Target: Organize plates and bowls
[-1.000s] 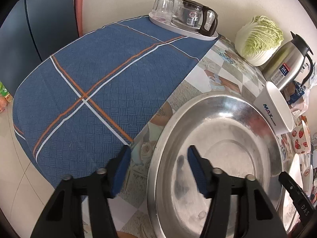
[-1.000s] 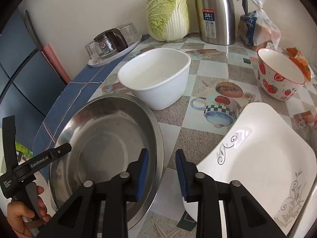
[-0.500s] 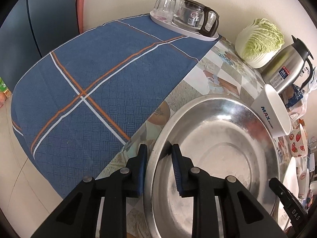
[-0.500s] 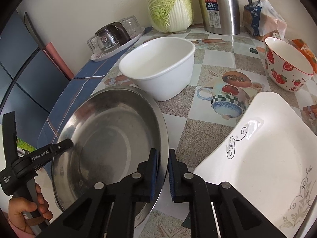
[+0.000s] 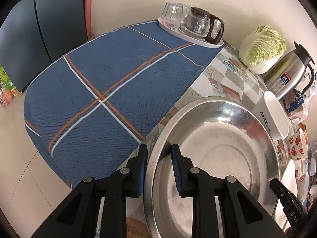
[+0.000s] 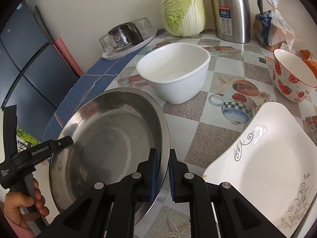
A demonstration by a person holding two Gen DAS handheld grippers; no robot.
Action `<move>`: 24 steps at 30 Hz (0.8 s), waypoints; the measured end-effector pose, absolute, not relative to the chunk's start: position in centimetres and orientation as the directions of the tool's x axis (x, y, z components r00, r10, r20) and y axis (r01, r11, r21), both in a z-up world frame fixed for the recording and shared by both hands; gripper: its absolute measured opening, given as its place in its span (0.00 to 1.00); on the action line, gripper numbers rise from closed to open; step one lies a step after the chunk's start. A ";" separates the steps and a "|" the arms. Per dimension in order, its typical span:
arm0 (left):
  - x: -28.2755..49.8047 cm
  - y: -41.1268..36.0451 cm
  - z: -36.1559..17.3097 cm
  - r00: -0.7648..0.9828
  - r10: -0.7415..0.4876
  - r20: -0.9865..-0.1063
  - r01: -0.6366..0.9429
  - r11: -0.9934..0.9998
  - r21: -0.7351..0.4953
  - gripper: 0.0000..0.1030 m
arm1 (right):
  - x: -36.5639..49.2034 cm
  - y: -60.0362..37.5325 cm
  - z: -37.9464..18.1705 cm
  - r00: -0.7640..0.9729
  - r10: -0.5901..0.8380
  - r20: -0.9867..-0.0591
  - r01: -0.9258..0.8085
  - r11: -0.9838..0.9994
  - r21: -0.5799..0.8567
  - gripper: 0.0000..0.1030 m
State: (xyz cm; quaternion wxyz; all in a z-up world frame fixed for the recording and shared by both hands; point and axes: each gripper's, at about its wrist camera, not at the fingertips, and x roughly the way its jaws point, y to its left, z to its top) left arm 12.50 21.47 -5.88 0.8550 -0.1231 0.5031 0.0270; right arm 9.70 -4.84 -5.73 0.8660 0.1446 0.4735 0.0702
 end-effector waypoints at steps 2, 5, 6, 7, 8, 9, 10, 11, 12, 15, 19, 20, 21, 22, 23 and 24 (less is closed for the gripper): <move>12.3 21.5 -5.2 0.500 -0.075 -0.863 -0.172 0.968 -0.184 0.25 | 9.7 -4.8 -5.4 0.545 0.263 -0.796 0.011 0.947 0.320 0.12; 11.9 21.3 -4.0 0.515 -0.075 -0.854 -0.170 0.967 -0.187 0.25 | 9.5 -5.1 -4.8 0.556 0.273 -0.785 0.006 0.943 0.332 0.12; 11.7 21.2 -3.5 0.521 -0.077 -0.850 -0.169 0.967 -0.190 0.25 | 9.3 -5.2 -4.6 0.560 0.275 -0.782 0.003 0.942 0.334 0.12; 11.6 21.1 -3.2 0.525 -0.080 -0.847 -0.167 0.966 -0.195 0.25 | 9.2 -5.3 -4.3 0.565 0.277 -0.777 0.000 0.942 0.335 0.12; 11.5 21.0 -2.8 0.531 -0.085 -0.843 -0.165 0.965 -0.202 0.25 | 9.0 -5.5 -3.9 0.572 0.278 -0.771 -0.004 0.941 0.337 0.12; 11.4 20.9 -2.2 0.538 -0.089 -0.838 -0.163 0.965 -0.208 0.25 | 8.9 -5.6 -3.6 0.577 0.281 -0.767 -0.005 0.940 0.341 0.12; 11.2 20.7 -1.7 0.544 -0.091 -0.834 -0.159 0.965 -0.209 0.25 | 8.7 -5.8 -3.3 0.583 0.285 -0.761 -0.007 0.938 0.346 0.12; 11.2 20.4 -1.3 0.549 -0.091 -0.831 -0.156 0.965 -0.209 0.25 | 8.6 -6.1 -2.9 0.591 0.288 -0.754 -0.008 0.936 0.351 0.12; 11.0 20.1 -0.8 0.556 -0.091 -0.827 -0.152 0.966 -0.208 0.25 | 8.4 -6.4 -2.6 0.597 0.289 -0.749 -0.007 0.935 0.355 0.12; 10.9 18.8 0.6 0.571 -0.095 -0.816 -0.138 0.968 -0.209 0.25 | 7.9 -7.4 -1.6 0.620 0.286 -0.731 0.000 0.931 0.364 0.12; 10.9 16.2 2.2 0.588 -0.116 -0.801 -0.101 0.971 -0.215 0.25 | 7.0 -9.4 -0.3 0.648 0.261 -0.715 0.024 0.932 0.363 0.12; 10.9 15.4 2.6 0.591 -0.121 -0.798 -0.090 0.973 -0.214 0.25 | 6.7 -10.0 0.0 0.655 0.251 -0.713 0.033 0.933 0.359 0.12; 10.8 14.6 2.9 0.592 -0.129 -0.795 -0.079 0.973 -0.217 0.25 | 6.5 -10.6 0.3 0.662 0.242 -0.710 0.042 0.933 0.357 0.12; 10.8 14.1 3.1 0.593 -0.136 -0.794 -0.074 0.972 -0.221 0.25 | 6.1 -11.2 0.5 0.667 0.236 -0.706 0.051 0.932 0.359 0.12; 10.7 13.4 3.4 0.592 -0.147 -0.792 -0.064 0.971 -0.229 0.25 | 5.7 -11.9 0.8 0.675 0.230 -0.701 0.061 0.929 0.364 0.12; 10.7 12.8 3.5 0.592 -0.154 -0.791 -0.058 0.971 -0.232 0.25 | 5.3 -12.5 1.0 0.682 0.228 -0.695 0.069 0.926 0.371 0.12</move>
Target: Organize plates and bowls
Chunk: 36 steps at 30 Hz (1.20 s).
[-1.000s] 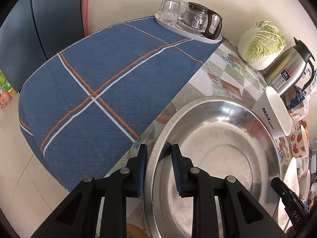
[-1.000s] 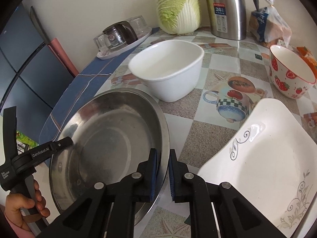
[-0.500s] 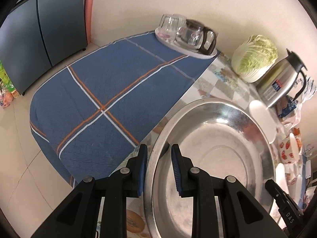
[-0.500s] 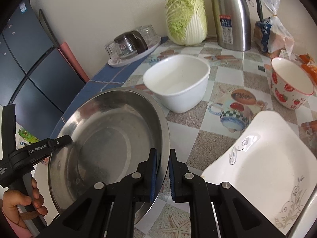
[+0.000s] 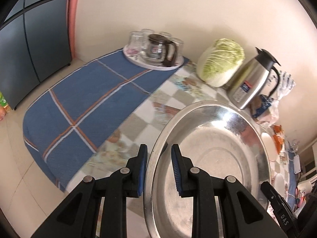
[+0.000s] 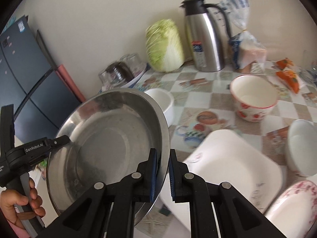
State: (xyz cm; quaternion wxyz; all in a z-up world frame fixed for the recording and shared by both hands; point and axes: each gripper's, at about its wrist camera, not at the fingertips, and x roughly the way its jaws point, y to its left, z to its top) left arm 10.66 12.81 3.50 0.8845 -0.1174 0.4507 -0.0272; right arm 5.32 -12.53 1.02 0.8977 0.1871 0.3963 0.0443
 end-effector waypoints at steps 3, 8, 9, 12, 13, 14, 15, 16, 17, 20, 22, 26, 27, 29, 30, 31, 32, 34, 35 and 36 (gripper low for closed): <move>10.5 10.7 3.9 0.592 -0.169 -0.788 -0.035 0.971 -0.235 0.25 | 4.2 -14.3 1.6 0.700 0.215 -0.681 0.093 0.918 0.385 0.12; 10.1 7.1 4.7 0.588 -0.199 -0.784 0.012 0.971 -0.237 0.25 | 2.7 -17.3 2.5 0.726 0.180 -0.663 0.136 0.909 0.394 0.12; 10.1 6.3 5.0 0.589 -0.206 -0.781 0.025 0.971 -0.238 0.25 | 2.4 -18.0 2.7 0.733 0.173 -0.658 0.146 0.905 0.401 0.12; 10.1 3.9 5.7 0.593 -0.217 -0.776 0.061 0.972 -0.226 0.25 | 1.6 -19.9 3.2 0.748 0.145 -0.648 0.174 0.899 0.402 0.12; 10.1 3.0 5.9 0.593 -0.225 -0.773 0.075 0.972 -0.225 0.25 | 1.3 -20.4 3.3 0.750 0.129 -0.649 0.187 0.900 0.394 0.12; 10.0 2.4 6.1 0.592 -0.231 -0.772 0.084 0.971 -0.226 0.25 | 1.0 -20.8 3.5 0.750 0.108 -0.652 0.200 0.903 0.380 0.12; 10.0 1.5 6.2 0.593 -0.237 -0.770 0.094 0.970 -0.226 0.25 | 0.7 -21.2 3.5 0.751 0.090 -0.654 0.212 0.905 0.368 0.12; 10.0 1.0 6.3 0.592 -0.241 -0.769 0.099 0.969 -0.228 0.25 | 0.5 -21.8 3.6 0.753 0.077 -0.654 0.221 0.905 0.362 0.12; 9.9 0.4 6.4 0.591 -0.249 -0.768 0.108 0.967 -0.231 0.25 | 0.2 -22.4 3.7 0.755 0.068 -0.652 0.231 0.903 0.363 0.12; 10.0 -1.4 6.4 0.578 -0.285 -0.765 0.133 0.957 -0.256 0.25 | -0.7 -24.3 3.9 0.762 0.054 -0.645 0.251 0.894 0.371 0.12; 10.0 -2.4 6.2 0.570 -0.311 -0.761 0.147 0.949 -0.278 0.25 | -1.3 -25.5 4.0 0.764 0.045 -0.643 0.265 0.887 0.378 0.12; 9.9 -3.9 5.2 0.544 -0.341 -0.767 0.155 0.939 -0.307 0.25 | -2.0 -27.5 4.0 0.762 0.032 -0.647 0.291 0.875 0.386 0.12; 9.9 -4.2 4.9 0.538 -0.348 -0.768 0.153 0.936 -0.317 0.25 | -2.3 -27.8 3.9 0.761 0.029 -0.648 0.296 0.874 0.386 0.12; 9.9 -4.4 4.3 0.526 -0.367 -0.768 0.146 0.928 -0.343 0.25 | -2.5 -28.5 3.7 0.755 0.022 -0.655 0.311 0.867 0.388 0.12; 9.9 -4.5 4.0 0.520 -0.375 -0.767 0.140 0.924 -0.357 0.25 | -2.5 -28.9 3.4 0.752 0.020 -0.659 0.318 0.865 0.389 0.12; 9.9 -4.7 3.6 0.515 -0.382 -0.767 0.135 0.920 -0.367 0.25 | -2.7 -29.1 3.3 0.750 0.019 -0.662 0.323 0.862 0.390 0.12; 9.8 -4.8 3.3 0.511 -0.384 -0.769 0.134 0.919 -0.370 0.25 | -2.7 -29.3 3.1 0.745 0.018 -0.666 0.329 0.860 0.391 0.12; 9.9 -4.9 2.8 0.503 -0.384 -0.774 0.131 0.919 -0.371 0.25 | -2.6 -29.5 2.8 0.737 0.013 -0.675 0.336 0.860 0.384 0.12; 9.9 -4.8 2.5 0.498 -0.385 -0.777 0.126 0.919 -0.374 0.25 | -2.6 -29.5 2.7 0.733 0.012 -0.680 0.338 0.862 0.379 0.12; 9.9 -4.7 2.1 0.494 -0.387 -0.778 0.118 0.917 -0.382 0.25 | -2.5 -29.5 2.6 0.730 0.011 -0.683 0.338 0.863 0.375 0.12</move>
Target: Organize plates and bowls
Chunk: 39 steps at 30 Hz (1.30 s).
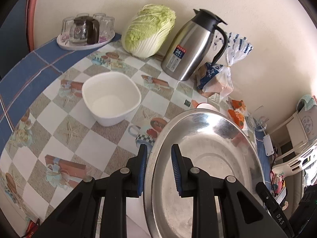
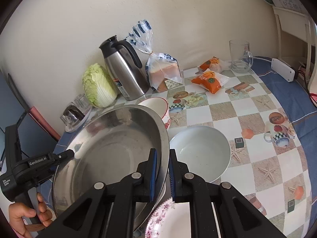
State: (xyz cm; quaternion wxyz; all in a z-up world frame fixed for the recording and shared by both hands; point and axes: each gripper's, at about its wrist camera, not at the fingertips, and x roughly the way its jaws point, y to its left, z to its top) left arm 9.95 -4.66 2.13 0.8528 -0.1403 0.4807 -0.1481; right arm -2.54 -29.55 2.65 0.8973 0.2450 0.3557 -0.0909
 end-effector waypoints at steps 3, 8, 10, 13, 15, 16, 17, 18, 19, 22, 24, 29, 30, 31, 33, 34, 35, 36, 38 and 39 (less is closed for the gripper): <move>10.0 -4.0 1.3 0.490 -0.388 -0.780 0.100 0.914 -0.392 0.25 | -2.1 -29.2 2.3 0.718 0.012 -0.696 0.335 0.871 0.361 0.12; 10.1 -2.6 -0.2 0.463 -0.408 -0.787 0.055 0.900 -0.433 0.25 | -1.3 -28.3 1.6 0.688 0.016 -0.725 0.322 0.889 0.325 0.12; 10.2 -2.1 -0.5 0.452 -0.419 -0.787 0.046 0.893 -0.448 0.25 | -1.1 -28.0 1.4 0.680 0.017 -0.733 0.319 0.893 0.317 0.12; 10.3 -1.5 -0.9 0.439 -0.420 -0.794 0.030 0.890 -0.454 0.25 | -0.9 -27.5 1.2 0.673 0.023 -0.739 0.313 0.897 0.313 0.12; 10.2 -1.2 -1.1 0.431 -0.416 -0.801 0.018 0.891 -0.453 0.25 | -0.7 -27.1 1.1 0.666 0.025 -0.746 0.305 0.903 0.302 0.12; 10.2 -1.1 -1.3 0.426 -0.410 -0.807 0.010 0.894 -0.449 0.25 | -0.6 -26.9 1.0 0.661 0.022 -0.750 0.302 0.907 0.293 0.12; 10.2 -1.0 -1.4 0.423 -0.405 -0.811 0.005 0.895 -0.445 0.25 | -0.6 -26.7 0.9 0.655 0.020 -0.755 0.299 0.911 0.284 0.12; 10.2 -0.8 -1.5 0.421 -0.401 -0.814 -0.002 0.897 -0.443 0.25 | -0.5 -26.5 0.9 0.651 0.020 -0.758 0.296 0.914 0.279 0.12; 10.2 -0.7 -1.6 0.421 -0.400 -0.814 -0.007 0.896 -0.443 0.25 | -0.5 -26.3 0.8 0.647 0.022 -0.762 0.292 0.916 0.275 0.13; 10.3 -0.4 -1.8 0.415 -0.402 -0.816 -0.016 0.894 -0.449 0.25 | -0.4 -25.9 0.6 0.636 0.027 -0.771 0.284 0.921 0.267 0.13; 10.3 -0.2 -2.2 0.403 -0.407 -0.820 -0.024 0.891 -0.454 0.25 | -0.3 -25.8 0.4 0.630 0.029 -0.776 0.286 0.921 0.266 0.13; 10.5 0.4 -2.8 0.387 -0.424 -0.819 -0.046 0.878 -0.477 0.25 | -0.1 -25.6 -0.5 0.597 0.035 -0.801 0.290 0.922 0.257 0.14; 10.6 0.4 -2.9 0.385 -0.424 -0.820 -0.048 0.878 -0.476 0.25 | 0.0 -25.5 -0.7 0.591 0.034 -0.806 0.290 0.923 0.253 0.14; 10.6 0.5 -3.1 0.382 -0.422 -0.822 -0.050 0.879 -0.474 0.25 | 0.1 -25.4 -0.8 0.586 0.033 -0.809 0.289 0.925 0.247 0.14; 10.8 0.4 -3.3 0.376 -0.420 -0.826 -0.053 0.880 -0.472 0.25 | 0.3 -25.2 -1.0 0.576 0.029 -0.817 0.289 0.928 0.236 0.14; 10.9 0.4 -3.5 0.372 -0.421 -0.828 -0.056 0.880 -0.472 0.25 | 0.3 -25.2 -1.2 0.571 0.027 -0.820 0.291 0.928 0.233 0.14; 10.9 0.4 -3.6 0.369 -0.422 -0.828 -0.058 0.879 -0.473 0.25 | 0.4 -25.2 -1.3 0.567 0.028 -0.824 0.293 0.927 0.233 0.14; 11.0 0.4 -3.8 0.364 -0.423 -0.830 -0.060 0.878 -0.474 0.25 | 0.4 -25.2 -1.5 0.563 0.029 -0.826 0.295 0.926 0.234 0.14; 11.1 0.3 -4.0 0.359 -0.423 -0.832 -0.062 0.879 -0.474 0.25 | 0.4 -25.3 -1.8 0.554 0.031 -0.832 0.301 0.924 0.235 0.14; 11.1 0.3 -4.1 0.358 -0.422 -0.833 -0.061 0.880 -0.471 0.25 | 0.4 -25.3 -1.9 0.550 0.030 -0.834 0.304 0.924 0.234 0.14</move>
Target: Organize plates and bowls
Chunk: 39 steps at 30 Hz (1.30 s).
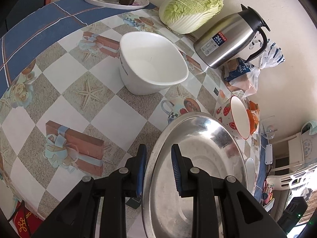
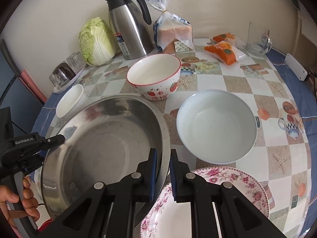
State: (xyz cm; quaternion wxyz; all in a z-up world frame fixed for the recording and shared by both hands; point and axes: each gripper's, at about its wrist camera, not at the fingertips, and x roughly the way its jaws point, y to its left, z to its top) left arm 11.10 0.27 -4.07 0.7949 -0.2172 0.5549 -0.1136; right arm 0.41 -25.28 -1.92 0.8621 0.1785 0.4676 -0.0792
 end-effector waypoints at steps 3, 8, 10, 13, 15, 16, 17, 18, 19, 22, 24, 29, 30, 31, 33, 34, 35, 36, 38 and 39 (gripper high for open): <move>11.1 0.1 -4.1 0.357 -0.421 -0.834 -0.054 0.882 -0.468 0.25 | 0.4 -25.4 -2.2 0.545 0.030 -0.838 0.307 0.923 0.233 0.14; 11.1 -0.1 -4.3 0.351 -0.424 -0.835 -0.047 0.882 -0.468 0.25 | 0.5 -25.6 -2.4 0.539 0.028 -0.842 0.318 0.919 0.234 0.14; 11.2 -0.2 -4.4 0.349 -0.422 -0.837 -0.043 0.885 -0.464 0.25 | 0.5 -25.6 -2.5 0.536 0.025 -0.844 0.319 0.919 0.230 0.14; 11.2 -0.4 -4.3 0.349 -0.416 -0.840 -0.035 0.890 -0.455 0.25 | 0.6 -25.6 -2.5 0.535 0.023 -0.845 0.321 0.919 0.228 0.14; 11.2 -0.6 -4.4 0.345 -0.418 -0.841 -0.032 0.890 -0.455 0.25 | 0.6 -25.7 -2.6 0.532 0.021 -0.847 0.324 0.919 0.226 0.14; 11.2 -0.7 -4.5 0.342 -0.418 -0.842 -0.031 0.890 -0.455 0.25 | 0.5 -25.7 -2.6 0.529 0.019 -0.848 0.326 0.918 0.224 0.14; 11.2 -0.7 -4.6 0.338 -0.418 -0.843 -0.030 0.891 -0.453 0.25 | 0.5 -25.8 -2.7 0.527 0.018 -0.850 0.329 0.918 0.223 0.14; 11.2 -0.8 -4.6 0.336 -0.417 -0.845 -0.028 0.892 -0.451 0.25 | 0.5 -25.9 -2.7 0.525 0.018 -0.851 0.333 0.916 0.225 0.14; 11.2 -0.8 -4.7 0.332 -0.414 -0.847 -0.028 0.894 -0.448 0.25 | 0.5 -25.9 -2.7 0.523 0.019 -0.852 0.336 0.914 0.226 0.14; 11.2 -0.9 -4.9 0.326 -0.411 -0.851 -0.033 0.895 -0.445 0.25 | 0.6 -26.1 -2.8 0.517 0.019 -0.856 0.341 0.913 0.226 0.14; 11.2 -0.9 -5.1 0.323 -0.412 -0.852 -0.042 0.893 -0.448 0.25 | 0.6 -26.0 -2.8 0.514 0.019 -0.858 0.342 0.912 0.225 0.14; 11.2 -0.7 -5.5 0.313 -0.413 -0.855 -0.064 0.889 -0.453 0.25 | 0.7 -26.1 -3.2 0.498 0.026 -0.867 0.346 0.911 0.226 0.15; 11.2 -0.8 -5.6 0.311 -0.410 -0.857 -0.067 0.890 -0.450 0.25 | 0.8 -26.0 -3.3 0.494 0.026 -0.869 0.347 0.911 0.224 0.15; 11.2 -0.8 -5.8 0.308 -0.408 -0.859 -0.070 0.891 -0.448 0.25 | 0.9 -26.0 -3.4 0.491 0.027 -0.871 0.347 0.911 0.223 0.15; 11.3 -0.9 -5.9 0.306 -0.403 -0.862 -0.076 0.893 -0.444 0.25 | 0.9 -26.1 -3.6 0.487 0.031 -0.873 0.349 0.909 0.227 0.15; 11.3 -0.9 -5.9 0.305 -0.402 -0.864 -0.077 0.893 -0.443 0.25 | 0.9 -26.1 -3.6 0.489 0.034 -0.872 0.349 0.908 0.231 0.15; 11.3 -0.9 -5.9 0.304 -0.400 -0.864 -0.078 0.894 -0.441 0.25 | 0.9 -26.1 -3.6 0.489 0.036 -0.871 0.349 0.908 0.233 0.15; 11.3 -1.0 -6.0 0.303 -0.396 -0.867 -0.078 0.896 -0.437 0.25 | 0.9 -26.1 -3.6 0.490 0.035 -0.871 0.348 0.908 0.232 0.15; 11.3 -0.9 -6.0 0.301 -0.391 -0.870 -0.079 0.899 -0.431 0.25 | 0.9 -26.1 -3.6 0.490 0.035 -0.871 0.347 0.909 0.231 0.15; 11.3 -0.9 -6.1 0.299 -0.388 -0.872 -0.082 0.900 -0.429 0.25 | 0.9 -26.1 -3.7 0.490 0.036 -0.871 0.346 0.909 0.232 0.15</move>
